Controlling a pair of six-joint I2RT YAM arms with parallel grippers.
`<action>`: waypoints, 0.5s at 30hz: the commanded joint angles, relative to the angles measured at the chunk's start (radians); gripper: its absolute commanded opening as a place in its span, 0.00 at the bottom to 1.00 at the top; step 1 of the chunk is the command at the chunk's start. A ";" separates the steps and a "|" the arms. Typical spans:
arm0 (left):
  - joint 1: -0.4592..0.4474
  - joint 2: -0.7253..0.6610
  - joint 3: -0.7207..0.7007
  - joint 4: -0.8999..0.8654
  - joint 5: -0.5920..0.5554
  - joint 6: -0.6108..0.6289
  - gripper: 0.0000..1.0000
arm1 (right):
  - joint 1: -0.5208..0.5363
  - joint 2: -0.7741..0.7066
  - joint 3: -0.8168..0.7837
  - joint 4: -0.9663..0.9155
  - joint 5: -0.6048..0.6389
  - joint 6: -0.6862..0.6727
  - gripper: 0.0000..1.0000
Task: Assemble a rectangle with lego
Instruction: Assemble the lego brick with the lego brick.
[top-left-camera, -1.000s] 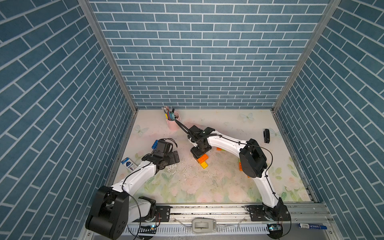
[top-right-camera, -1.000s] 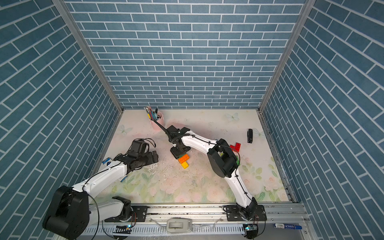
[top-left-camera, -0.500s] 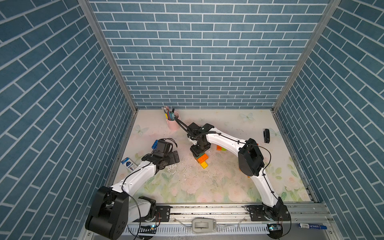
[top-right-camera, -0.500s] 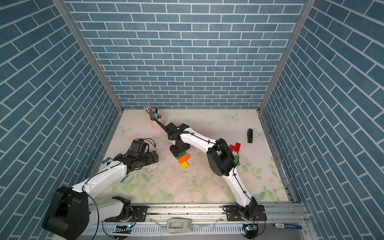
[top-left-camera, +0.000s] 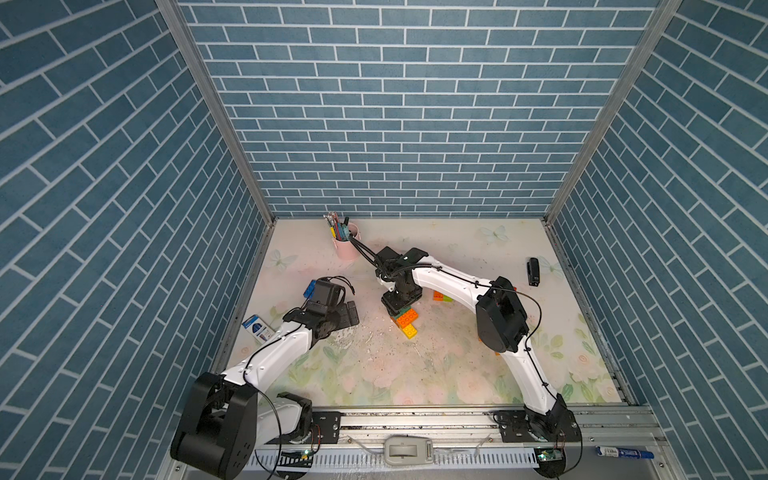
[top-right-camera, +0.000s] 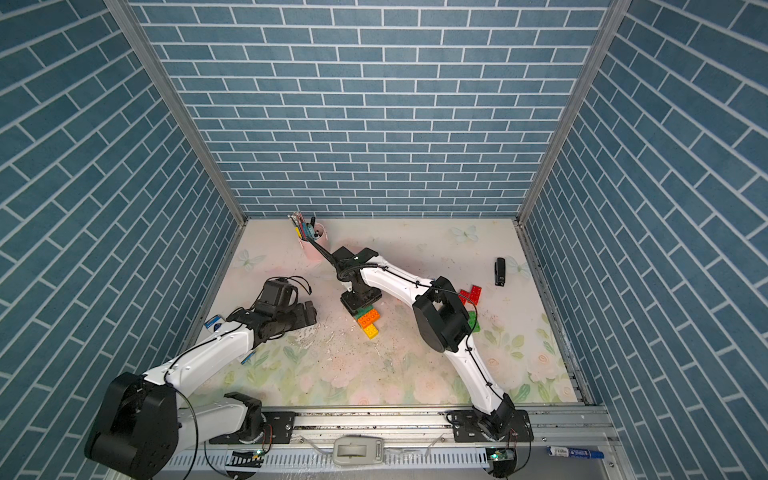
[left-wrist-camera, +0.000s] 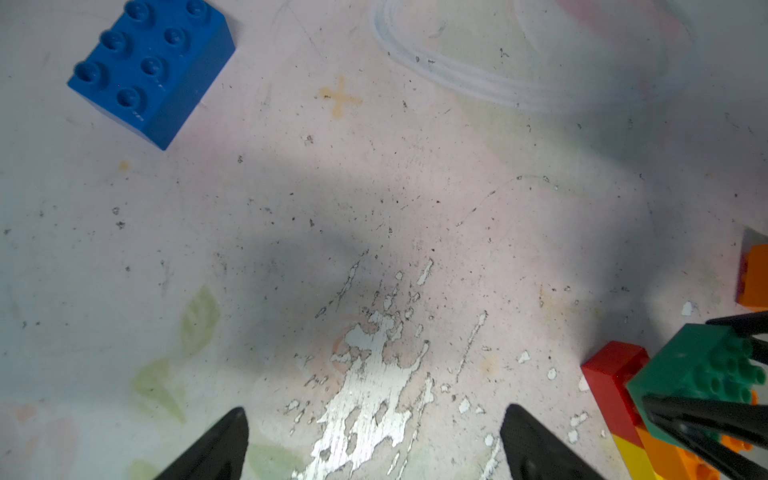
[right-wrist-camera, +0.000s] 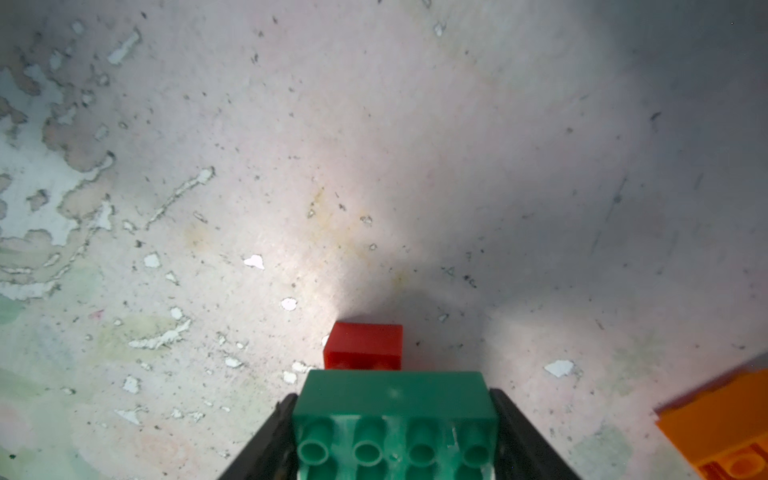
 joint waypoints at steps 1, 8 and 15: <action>0.007 0.003 0.000 0.002 0.004 0.011 0.96 | -0.003 0.035 -0.015 -0.010 0.002 -0.010 0.00; 0.009 0.000 -0.002 0.000 0.003 0.012 0.96 | -0.005 0.038 -0.047 0.004 0.008 -0.011 0.00; 0.010 0.003 -0.003 0.005 0.006 0.011 0.96 | -0.008 0.018 -0.052 0.012 0.032 -0.027 0.00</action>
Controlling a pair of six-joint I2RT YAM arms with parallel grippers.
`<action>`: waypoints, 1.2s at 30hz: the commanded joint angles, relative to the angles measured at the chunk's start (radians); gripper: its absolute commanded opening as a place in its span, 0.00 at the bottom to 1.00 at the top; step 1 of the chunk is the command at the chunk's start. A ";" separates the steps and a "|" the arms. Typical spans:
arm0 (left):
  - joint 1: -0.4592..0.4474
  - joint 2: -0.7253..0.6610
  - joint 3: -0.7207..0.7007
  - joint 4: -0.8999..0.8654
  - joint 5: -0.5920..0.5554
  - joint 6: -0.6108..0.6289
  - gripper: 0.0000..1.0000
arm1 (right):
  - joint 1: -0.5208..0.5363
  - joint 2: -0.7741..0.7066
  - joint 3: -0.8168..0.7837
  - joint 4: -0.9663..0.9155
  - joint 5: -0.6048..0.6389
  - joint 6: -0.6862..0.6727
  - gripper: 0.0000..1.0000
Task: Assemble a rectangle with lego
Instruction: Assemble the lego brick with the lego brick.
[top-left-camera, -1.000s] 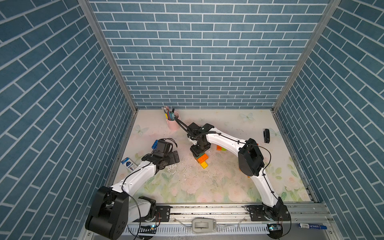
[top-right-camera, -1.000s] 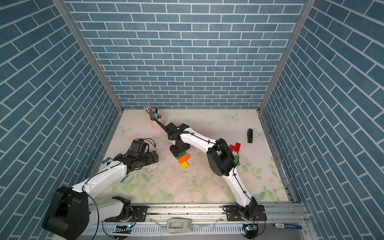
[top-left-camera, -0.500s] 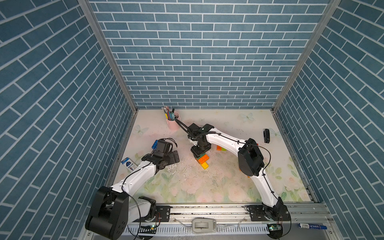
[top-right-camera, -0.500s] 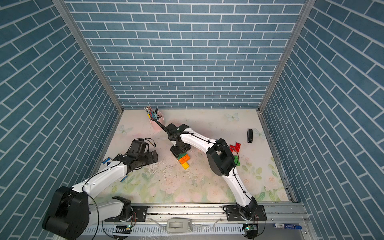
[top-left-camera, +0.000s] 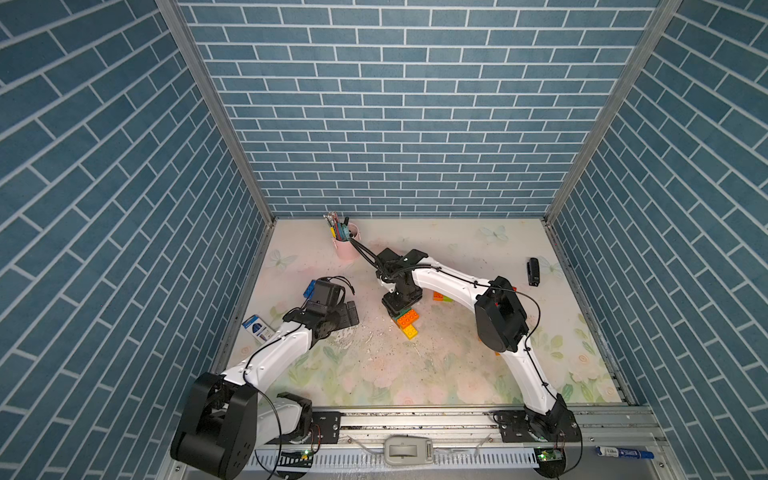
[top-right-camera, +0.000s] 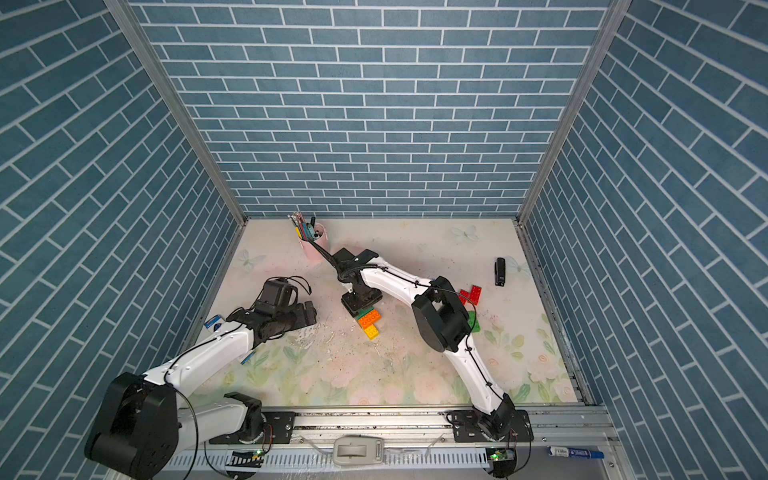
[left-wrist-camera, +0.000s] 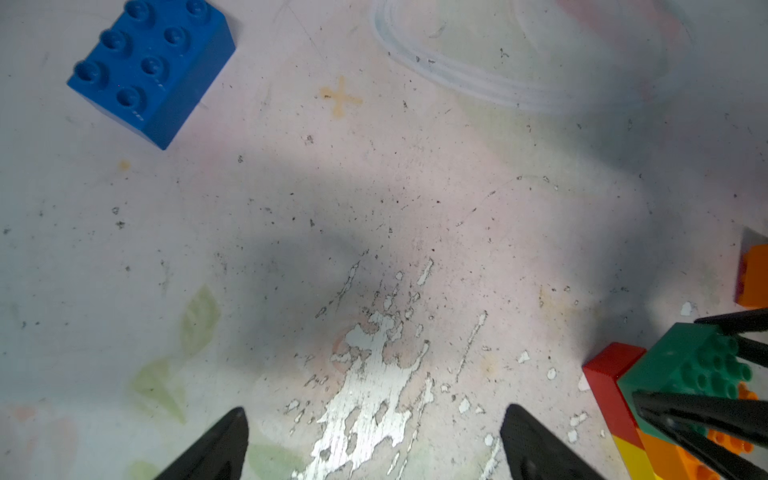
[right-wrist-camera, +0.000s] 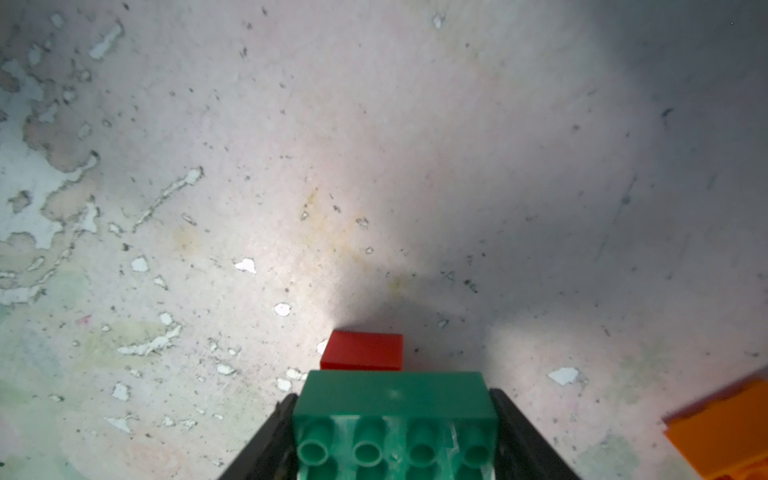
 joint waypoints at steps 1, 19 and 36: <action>0.008 0.005 -0.002 0.005 0.005 0.011 0.96 | -0.004 0.019 -0.043 -0.003 0.024 -0.022 0.00; 0.011 0.009 -0.003 0.008 0.007 0.015 0.96 | 0.000 0.061 -0.254 0.118 0.030 0.006 0.00; 0.012 -0.005 -0.003 -0.001 0.010 0.010 0.96 | 0.004 0.140 -0.220 0.065 0.065 0.033 0.00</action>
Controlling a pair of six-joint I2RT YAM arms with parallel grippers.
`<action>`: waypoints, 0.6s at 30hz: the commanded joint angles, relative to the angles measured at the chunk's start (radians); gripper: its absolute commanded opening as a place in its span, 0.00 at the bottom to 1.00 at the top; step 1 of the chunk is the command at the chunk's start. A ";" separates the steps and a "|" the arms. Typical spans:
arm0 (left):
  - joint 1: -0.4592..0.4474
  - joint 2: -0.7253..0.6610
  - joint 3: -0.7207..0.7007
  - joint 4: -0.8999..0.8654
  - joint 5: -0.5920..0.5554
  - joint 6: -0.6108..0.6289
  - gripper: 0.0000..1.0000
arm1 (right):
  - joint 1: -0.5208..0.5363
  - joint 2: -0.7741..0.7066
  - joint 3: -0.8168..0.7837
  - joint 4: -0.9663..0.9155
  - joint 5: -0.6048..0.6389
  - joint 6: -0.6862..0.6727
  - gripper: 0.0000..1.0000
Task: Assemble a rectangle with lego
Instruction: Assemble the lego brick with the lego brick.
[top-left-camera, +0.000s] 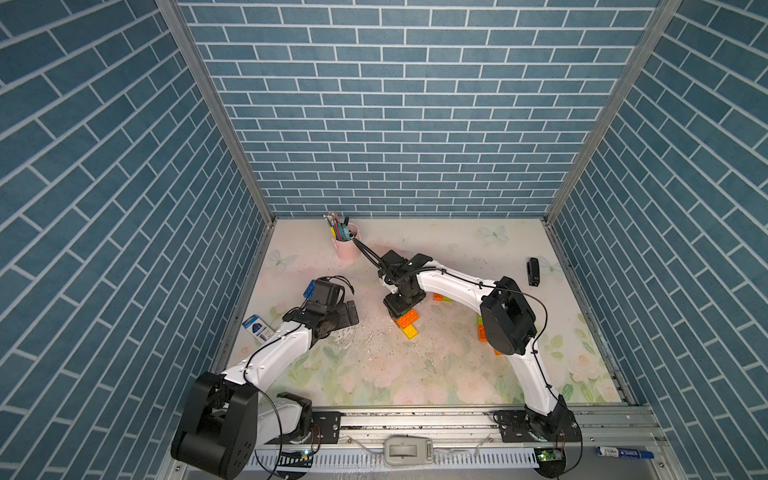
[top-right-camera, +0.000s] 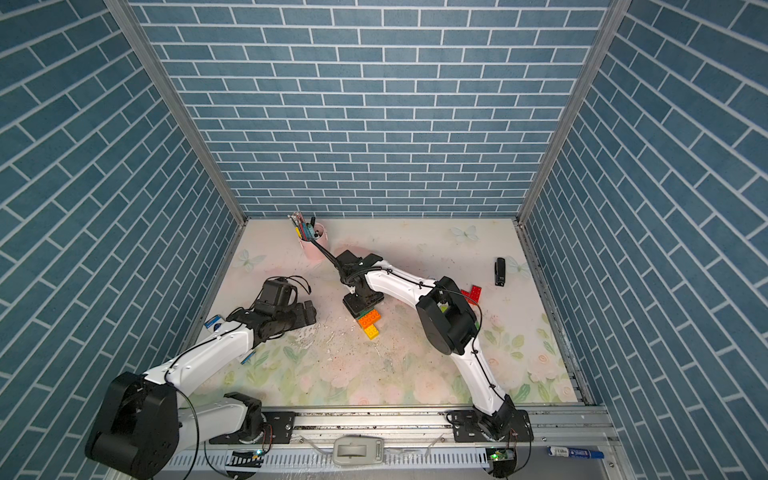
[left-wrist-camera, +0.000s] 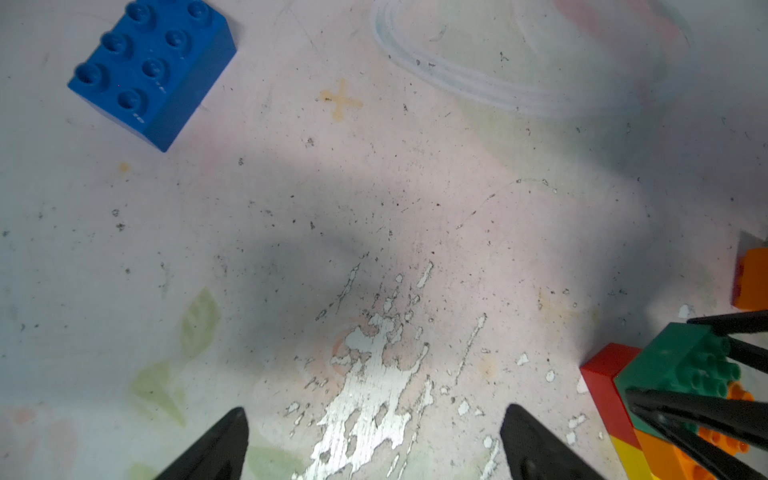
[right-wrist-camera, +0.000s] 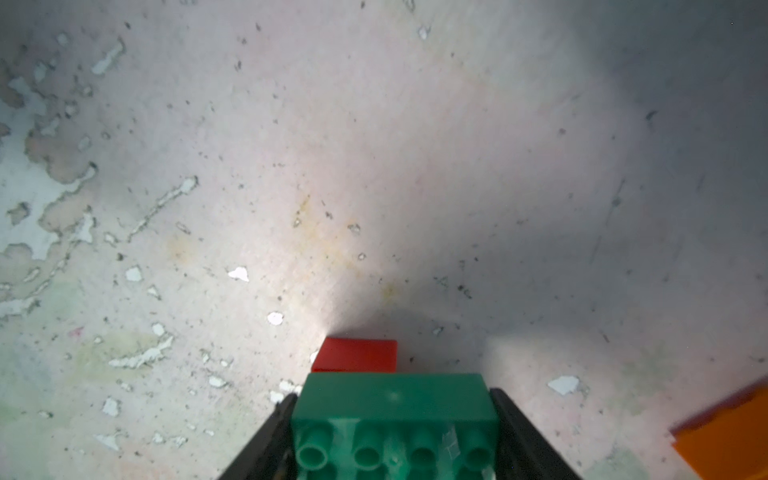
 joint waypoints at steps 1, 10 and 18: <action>0.008 -0.009 -0.003 -0.005 0.007 0.008 0.96 | 0.004 0.157 -0.098 -0.035 0.052 0.013 0.00; 0.007 -0.003 0.017 -0.003 0.028 0.012 0.97 | -0.004 0.039 -0.074 0.040 0.022 -0.027 0.00; 0.008 -0.026 0.009 -0.014 0.016 0.013 0.97 | 0.001 0.115 -0.108 0.021 0.027 -0.008 0.00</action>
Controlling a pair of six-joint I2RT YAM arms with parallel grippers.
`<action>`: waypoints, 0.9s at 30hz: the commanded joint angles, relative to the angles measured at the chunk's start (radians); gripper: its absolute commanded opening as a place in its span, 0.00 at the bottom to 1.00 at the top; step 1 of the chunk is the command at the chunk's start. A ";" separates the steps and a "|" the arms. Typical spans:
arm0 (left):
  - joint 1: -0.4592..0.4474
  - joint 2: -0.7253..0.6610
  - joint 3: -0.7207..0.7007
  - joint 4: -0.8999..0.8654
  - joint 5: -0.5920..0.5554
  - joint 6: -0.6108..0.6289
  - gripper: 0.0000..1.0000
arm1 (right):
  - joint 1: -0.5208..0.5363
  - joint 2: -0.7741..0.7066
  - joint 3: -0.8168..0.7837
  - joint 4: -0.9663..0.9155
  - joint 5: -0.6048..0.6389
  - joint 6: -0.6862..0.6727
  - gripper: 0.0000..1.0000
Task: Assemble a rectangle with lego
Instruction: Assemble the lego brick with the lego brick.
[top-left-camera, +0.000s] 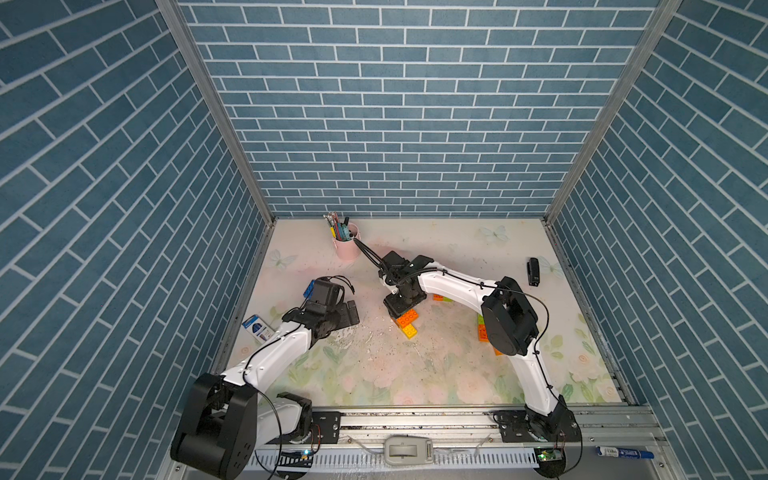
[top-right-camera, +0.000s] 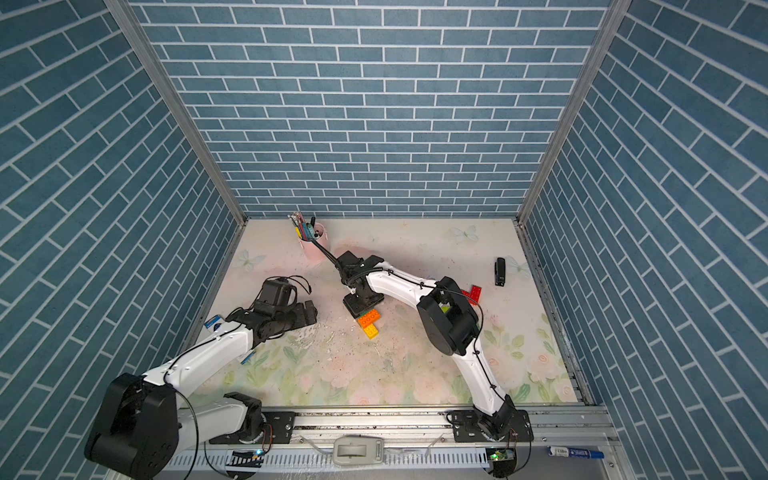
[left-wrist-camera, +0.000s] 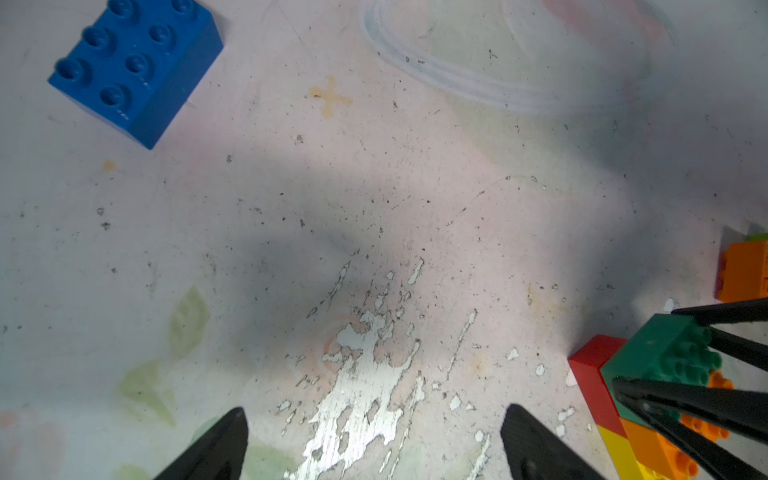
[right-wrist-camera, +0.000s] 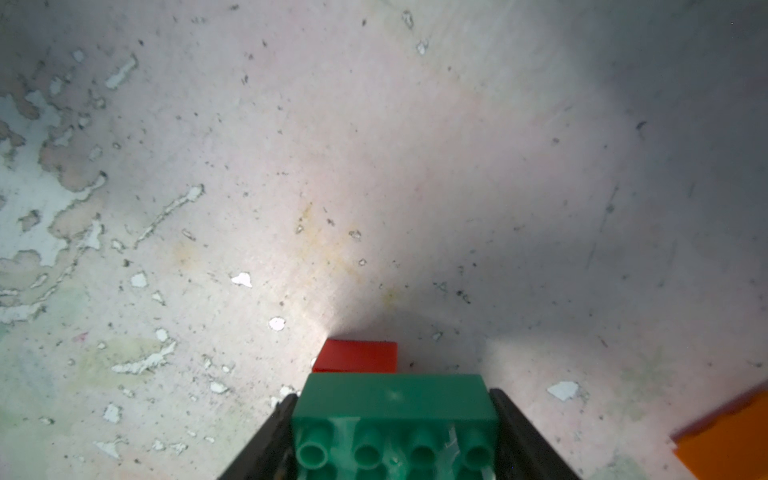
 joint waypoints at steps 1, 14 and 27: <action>0.006 -0.020 0.010 -0.016 -0.008 0.013 0.97 | 0.003 0.160 -0.080 -0.031 0.030 -0.006 0.00; 0.006 -0.034 0.034 -0.032 -0.005 0.017 0.97 | 0.004 0.127 -0.080 -0.023 0.029 -0.001 0.11; 0.006 -0.066 0.061 -0.061 -0.013 0.026 0.99 | 0.003 0.063 0.029 -0.070 -0.017 0.002 0.64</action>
